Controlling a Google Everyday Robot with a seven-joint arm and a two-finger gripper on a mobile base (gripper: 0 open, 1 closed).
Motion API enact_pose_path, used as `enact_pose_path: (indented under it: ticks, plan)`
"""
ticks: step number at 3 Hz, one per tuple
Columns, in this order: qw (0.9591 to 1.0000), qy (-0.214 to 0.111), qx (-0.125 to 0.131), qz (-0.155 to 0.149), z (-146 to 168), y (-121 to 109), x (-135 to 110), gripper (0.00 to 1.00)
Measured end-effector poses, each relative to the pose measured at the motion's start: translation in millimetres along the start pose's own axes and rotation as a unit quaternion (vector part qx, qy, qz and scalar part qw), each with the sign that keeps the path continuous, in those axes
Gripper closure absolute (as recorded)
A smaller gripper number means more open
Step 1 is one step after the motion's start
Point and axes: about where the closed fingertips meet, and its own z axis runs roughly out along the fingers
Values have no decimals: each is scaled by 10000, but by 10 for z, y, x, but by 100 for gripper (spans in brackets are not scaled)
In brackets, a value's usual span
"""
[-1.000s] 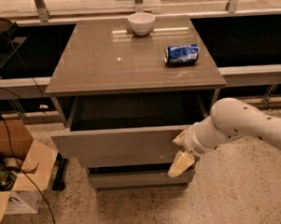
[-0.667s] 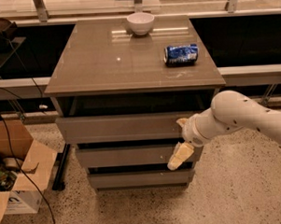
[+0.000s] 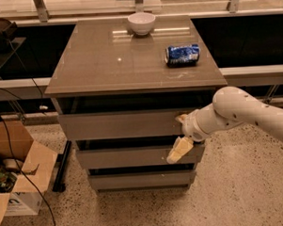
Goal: Close top drawer
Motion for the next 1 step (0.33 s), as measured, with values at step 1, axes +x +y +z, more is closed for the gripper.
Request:
enact_pose_path:
  ticks: [1]
  plan:
    - [10000,-21,-4,6,9,-17,-7,0]
